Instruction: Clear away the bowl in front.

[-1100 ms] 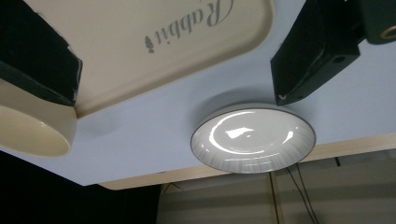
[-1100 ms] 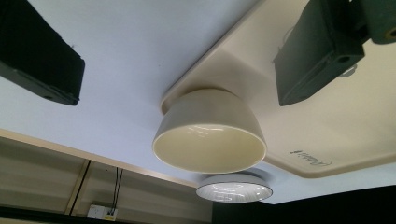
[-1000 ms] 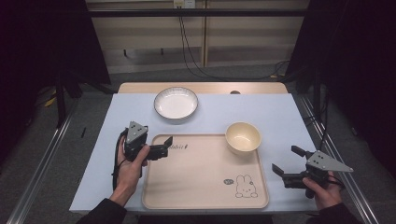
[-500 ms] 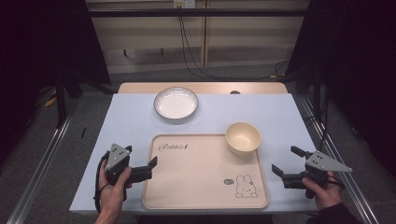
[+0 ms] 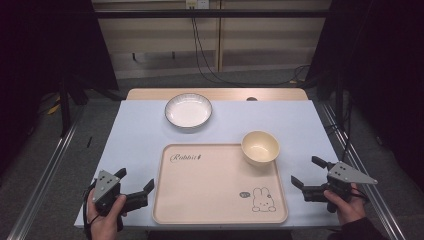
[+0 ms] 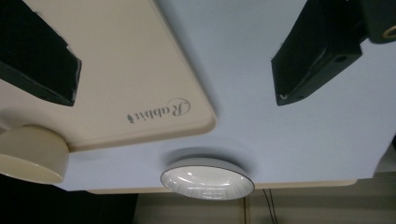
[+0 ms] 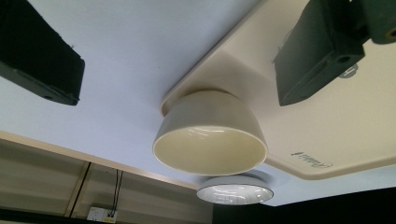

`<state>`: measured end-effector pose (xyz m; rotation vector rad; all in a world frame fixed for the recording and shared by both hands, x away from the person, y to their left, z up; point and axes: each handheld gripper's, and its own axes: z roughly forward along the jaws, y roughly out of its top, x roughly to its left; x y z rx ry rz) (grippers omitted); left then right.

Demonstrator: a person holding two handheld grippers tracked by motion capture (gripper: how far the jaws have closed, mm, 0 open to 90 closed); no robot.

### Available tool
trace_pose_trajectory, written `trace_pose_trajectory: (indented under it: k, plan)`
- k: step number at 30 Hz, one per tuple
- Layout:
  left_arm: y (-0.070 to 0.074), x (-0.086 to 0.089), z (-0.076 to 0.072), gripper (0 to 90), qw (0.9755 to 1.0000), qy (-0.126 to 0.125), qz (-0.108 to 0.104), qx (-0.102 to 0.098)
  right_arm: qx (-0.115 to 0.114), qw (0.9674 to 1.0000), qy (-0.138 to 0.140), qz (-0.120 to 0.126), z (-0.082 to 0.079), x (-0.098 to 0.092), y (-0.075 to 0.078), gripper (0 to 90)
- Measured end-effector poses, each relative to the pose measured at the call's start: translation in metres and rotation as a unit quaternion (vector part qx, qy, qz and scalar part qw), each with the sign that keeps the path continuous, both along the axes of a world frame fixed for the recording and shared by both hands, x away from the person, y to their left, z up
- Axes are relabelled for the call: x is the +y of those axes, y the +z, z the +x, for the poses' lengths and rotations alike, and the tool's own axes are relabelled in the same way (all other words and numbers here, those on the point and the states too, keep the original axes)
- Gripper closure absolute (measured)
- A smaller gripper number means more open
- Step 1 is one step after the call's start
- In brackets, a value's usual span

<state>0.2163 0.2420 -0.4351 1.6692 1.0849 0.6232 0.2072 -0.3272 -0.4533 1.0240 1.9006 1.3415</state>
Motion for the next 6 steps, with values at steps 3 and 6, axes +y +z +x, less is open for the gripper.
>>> trace_pose_trajectory:
  k: [3, 6]
  plan:
    - [-0.0012, -0.0016, 0.0012, 1.2, 1.0000, 0.000, -0.001, 0.002, 0.002, 1.0000, -0.002, 0.000, 0.0005, 0.0001, -0.0001, 1.2]
    - [-0.0003, -0.0013, 0.0009, 1.4, 1.0000, -0.001, 0.000, 0.001, 0.003, 1.0000, -0.003, 0.000, 0.0012, -0.0001, -0.0006, 1.2]
